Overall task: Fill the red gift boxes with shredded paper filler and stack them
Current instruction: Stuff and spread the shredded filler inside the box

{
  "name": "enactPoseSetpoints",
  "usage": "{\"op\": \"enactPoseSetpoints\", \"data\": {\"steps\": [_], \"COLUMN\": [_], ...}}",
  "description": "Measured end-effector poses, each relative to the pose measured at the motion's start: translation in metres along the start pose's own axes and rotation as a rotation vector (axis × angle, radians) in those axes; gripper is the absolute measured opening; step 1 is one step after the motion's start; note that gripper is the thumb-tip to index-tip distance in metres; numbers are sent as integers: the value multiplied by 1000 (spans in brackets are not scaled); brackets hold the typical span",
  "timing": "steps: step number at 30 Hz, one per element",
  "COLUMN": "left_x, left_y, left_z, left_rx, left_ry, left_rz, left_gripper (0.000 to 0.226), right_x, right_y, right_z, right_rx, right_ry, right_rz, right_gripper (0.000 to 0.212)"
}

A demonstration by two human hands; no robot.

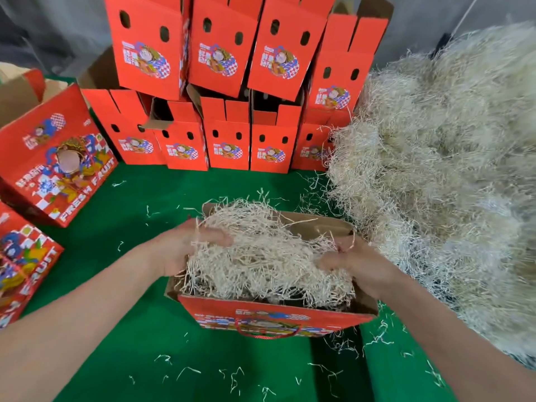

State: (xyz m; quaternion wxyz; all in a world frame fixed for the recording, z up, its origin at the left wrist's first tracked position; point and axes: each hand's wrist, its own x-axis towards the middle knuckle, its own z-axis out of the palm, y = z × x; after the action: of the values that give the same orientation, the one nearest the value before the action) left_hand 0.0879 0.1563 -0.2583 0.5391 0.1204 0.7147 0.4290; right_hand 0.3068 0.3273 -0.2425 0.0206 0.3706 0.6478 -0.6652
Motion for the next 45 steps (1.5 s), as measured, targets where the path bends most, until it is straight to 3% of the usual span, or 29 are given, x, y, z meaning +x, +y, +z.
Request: {"op": "enactPoseSetpoints", "data": {"steps": [2,5,7,8,10,11,13,16,18,19,21,22,24,26,28,30,31,32,34,37,40,44,45], "left_x": [-3,-9,-4,0,3,4,5,5,-1,-3,-5,-4,0,-1,0,-1,-2,-3,-4,-5,-3,-9,-11], "left_y": [2,9,9,8,12,13,15,16,16,15,13,13,11,10,10,11,12,13,11,9,7,8,6], "left_z": [5,21,30,35,47,50,52,40,30,27,31,35,45,51,47,35,26,18,8,7,6,10,9], "left_rx": [11,6,65,99,143,140,104,47,10,24,38,23,27,119,183,153,121,92,92,125,134,88,87], "left_ry": [-62,-173,-181,-183,-178,-137,-39,-67,-118,-119,-114,-125,-178,-261,-274,-143,-72,-35,-55,-58,-29,-53,-83], "left_rz": [-37,-41,-36,-6,49,67,89,56,60,55,68,88,111,133,162,137,109,86,61,53,50,102,100], "left_gripper": [113,83,93,93,67,53,32,25,11,8,17,27,44,47,46,35,32,49,110,130,131,78,80], "right_x": [3,10,14,14,13,13,11,7,2,2,1,1,5,12,15,14,12,11,9,6,4,6,7], "right_y": [1,-2,-3,-5,-7,-6,-6,-7,-10,-9,-9,-9,-7,-4,-3,-2,0,2,6,6,3,8,9], "right_z": [3,14,22,25,31,34,39,32,21,16,15,21,41,52,47,31,23,14,3,-3,-14,-20,-20], "right_rx": [66,80,87,89,79,35,-85,-177,-139,-89,-50,-76,-151,-153,-83,-49,-44,-32,-46,-83,-100,-53,-32], "right_ry": [39,22,-27,-42,-87,-103,-91,-37,5,26,-16,-78,-135,-47,8,1,1,4,-14,-31,-29,-15,-5], "right_rz": [-14,-16,-31,-31,-28,-37,-79,-111,-69,-32,11,-12,-97,-134,-87,-55,-41,-33,-5,16,42,71,62], "right_gripper": [39,15,14,17,71,86,71,29,39,60,80,78,51,26,30,33,41,62,101,120,128,114,107]}}
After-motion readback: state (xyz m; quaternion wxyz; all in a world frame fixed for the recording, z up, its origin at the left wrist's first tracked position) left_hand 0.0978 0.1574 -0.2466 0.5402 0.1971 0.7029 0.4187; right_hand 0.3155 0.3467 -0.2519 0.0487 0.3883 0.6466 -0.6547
